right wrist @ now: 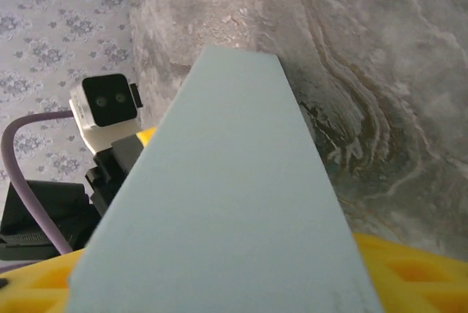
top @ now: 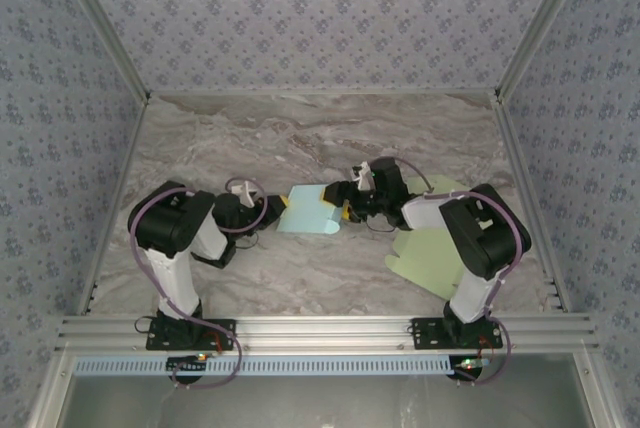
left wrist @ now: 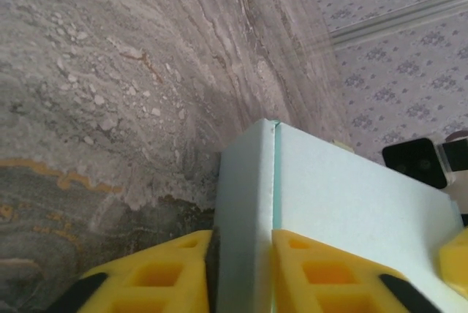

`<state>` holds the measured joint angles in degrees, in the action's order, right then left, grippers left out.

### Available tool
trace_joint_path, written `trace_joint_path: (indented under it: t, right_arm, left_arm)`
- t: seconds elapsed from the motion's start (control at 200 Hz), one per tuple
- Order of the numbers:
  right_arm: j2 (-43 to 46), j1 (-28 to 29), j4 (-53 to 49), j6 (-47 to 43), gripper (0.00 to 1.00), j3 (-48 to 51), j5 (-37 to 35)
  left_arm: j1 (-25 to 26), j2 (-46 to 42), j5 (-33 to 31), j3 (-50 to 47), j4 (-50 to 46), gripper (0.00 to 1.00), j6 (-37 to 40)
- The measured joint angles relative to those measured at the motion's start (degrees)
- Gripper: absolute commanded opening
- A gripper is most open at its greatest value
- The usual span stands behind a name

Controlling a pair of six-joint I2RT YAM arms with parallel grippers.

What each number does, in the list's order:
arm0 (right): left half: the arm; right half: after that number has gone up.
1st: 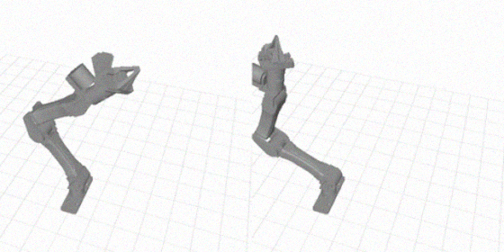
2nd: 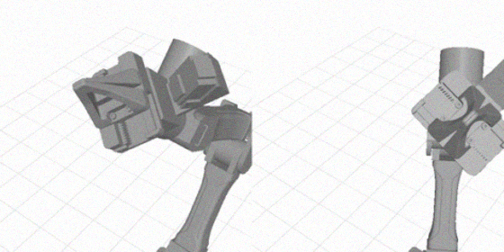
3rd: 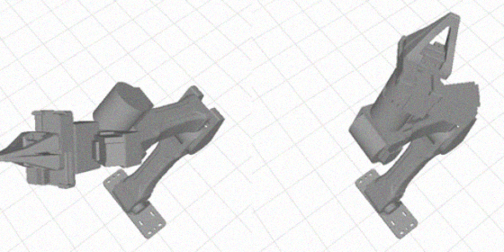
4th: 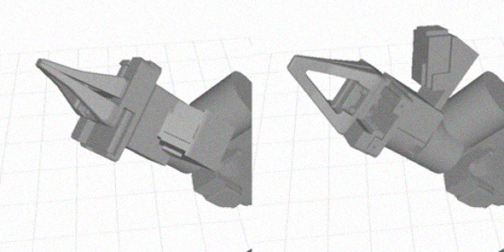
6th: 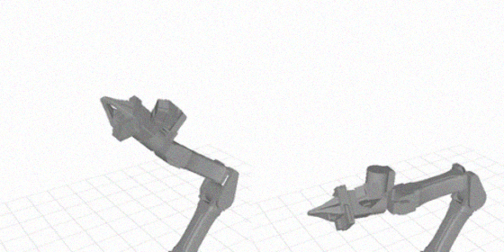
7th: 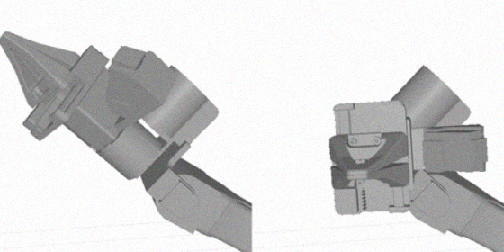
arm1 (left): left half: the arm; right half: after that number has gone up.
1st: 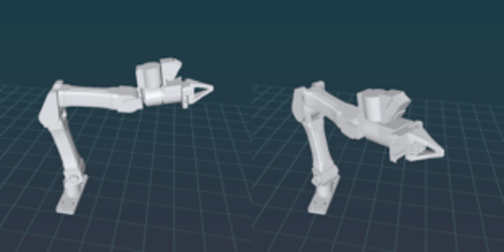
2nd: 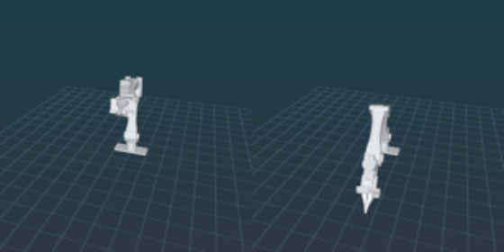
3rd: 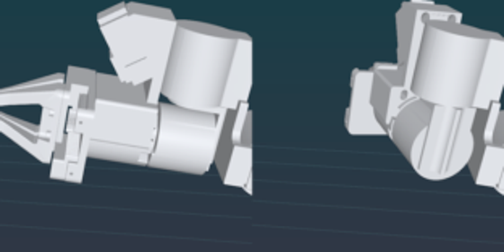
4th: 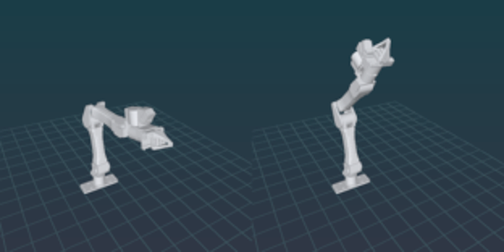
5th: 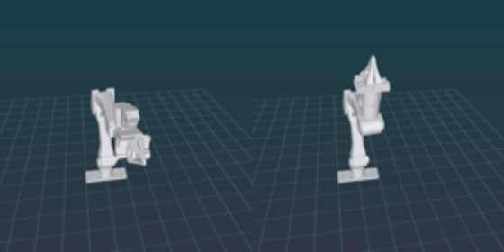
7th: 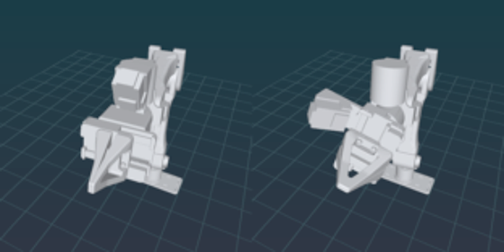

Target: Fold the paper box

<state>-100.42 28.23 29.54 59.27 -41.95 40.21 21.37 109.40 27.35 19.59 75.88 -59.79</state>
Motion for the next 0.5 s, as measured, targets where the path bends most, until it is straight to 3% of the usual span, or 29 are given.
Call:
trace_joint_path:
  t: [0.155,0.32,0.5]
  right_arm:
    - [1.22,-0.59,-0.57,4.92,0.51,0.02,-1.9]
    - [6.91,-2.47,-5.51,7.98,0.46,0.04,-2.49]
    - [11.41,-5.62,-10.47,10.56,0.45,0.35,-1.2]
  left_arm:
    - [0.11,-6.21,-0.52,-0.42,-5.79,0.68,2.86]
    - [0.37,-18.49,-3.67,-1.09,-13.6,0.83,11.45]
    - [5.03,-32.48,-7.69,-1.33,-18.18,0.86,30.21]
